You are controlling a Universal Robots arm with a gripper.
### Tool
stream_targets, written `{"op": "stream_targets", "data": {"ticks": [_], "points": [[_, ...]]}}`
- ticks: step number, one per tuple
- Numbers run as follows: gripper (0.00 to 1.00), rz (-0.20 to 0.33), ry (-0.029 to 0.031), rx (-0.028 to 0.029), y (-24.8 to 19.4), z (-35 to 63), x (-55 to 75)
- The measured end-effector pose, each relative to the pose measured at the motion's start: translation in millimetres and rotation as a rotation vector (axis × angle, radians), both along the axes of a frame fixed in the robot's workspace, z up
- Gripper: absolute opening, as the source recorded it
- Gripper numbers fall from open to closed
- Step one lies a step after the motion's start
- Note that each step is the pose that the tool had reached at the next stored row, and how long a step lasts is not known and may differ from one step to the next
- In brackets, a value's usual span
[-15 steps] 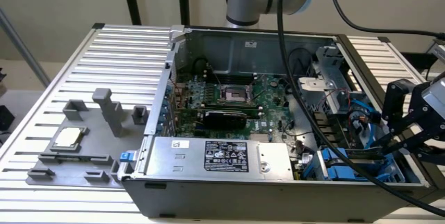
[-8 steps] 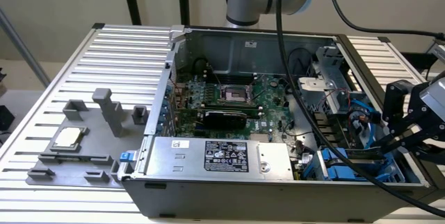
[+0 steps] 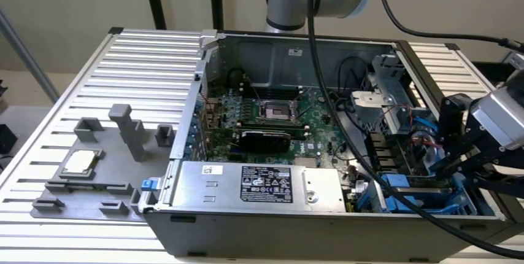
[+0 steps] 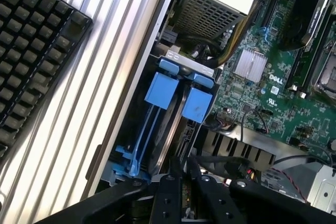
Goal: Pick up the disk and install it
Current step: 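Insert the first disk wire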
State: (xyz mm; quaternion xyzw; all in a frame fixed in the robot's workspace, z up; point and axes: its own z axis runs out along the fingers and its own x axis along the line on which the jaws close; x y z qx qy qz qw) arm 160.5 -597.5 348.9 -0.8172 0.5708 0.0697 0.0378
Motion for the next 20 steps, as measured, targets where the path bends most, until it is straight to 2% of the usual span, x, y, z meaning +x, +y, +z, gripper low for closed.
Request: {"op": "stream_targets", "data": {"ticks": [5,17,20], "points": [[0.16,-0.031,0.0000,-0.0008,0.0,-1.2,-4.8],[0.16,-0.137,0.0001,-0.0098,0.0,-6.2,-7.9],[0.16,-0.168,0.0003,-0.0105,0.0,-7.4,-8.4]]}}
